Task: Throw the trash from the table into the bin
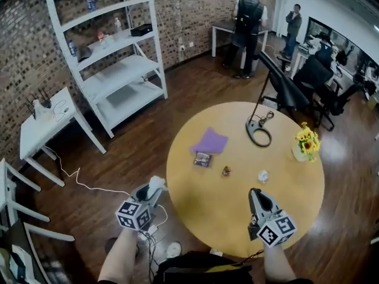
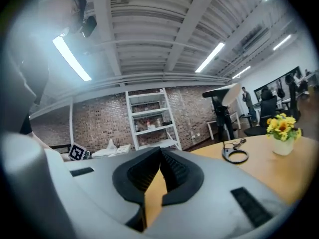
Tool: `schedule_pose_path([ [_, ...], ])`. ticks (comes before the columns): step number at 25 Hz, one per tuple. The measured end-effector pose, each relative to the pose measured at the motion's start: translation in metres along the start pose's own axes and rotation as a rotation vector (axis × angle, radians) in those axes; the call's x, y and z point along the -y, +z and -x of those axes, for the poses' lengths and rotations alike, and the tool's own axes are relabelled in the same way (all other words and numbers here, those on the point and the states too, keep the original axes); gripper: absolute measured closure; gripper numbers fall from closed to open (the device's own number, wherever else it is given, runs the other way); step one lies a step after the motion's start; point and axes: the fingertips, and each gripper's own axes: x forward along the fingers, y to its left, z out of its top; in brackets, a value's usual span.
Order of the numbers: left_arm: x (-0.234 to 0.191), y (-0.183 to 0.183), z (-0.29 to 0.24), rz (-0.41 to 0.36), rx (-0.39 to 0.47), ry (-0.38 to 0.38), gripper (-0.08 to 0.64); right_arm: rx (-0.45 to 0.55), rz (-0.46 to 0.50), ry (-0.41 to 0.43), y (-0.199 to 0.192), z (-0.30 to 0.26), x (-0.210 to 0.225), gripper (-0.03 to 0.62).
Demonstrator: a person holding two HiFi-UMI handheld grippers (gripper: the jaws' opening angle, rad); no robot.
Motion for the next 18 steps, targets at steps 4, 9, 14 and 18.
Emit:
schedule_pose_path([
  [4, -0.056, 0.006, 0.073, 0.026, 0.059, 0.158, 0.388, -0.036, 0.029, 0.143, -0.004, -0.053, -0.06, 0.588],
  [9, -0.126, 0.003, 0.177, 0.053, 0.131, 0.374, 0.387, -0.08, 0.066, 0.33, -0.022, -0.118, -0.146, 0.588],
  [14, -0.165, -0.013, 0.279, 0.093, 0.173, 0.592, 0.387, -0.119, 0.062, 0.494, -0.036, -0.166, -0.218, 0.588],
  [18, -0.17, -0.032, 0.348, 0.132, 0.187, 0.756, 0.388, -0.177, 0.075, 0.64, -0.051, -0.19, -0.274, 0.589],
])
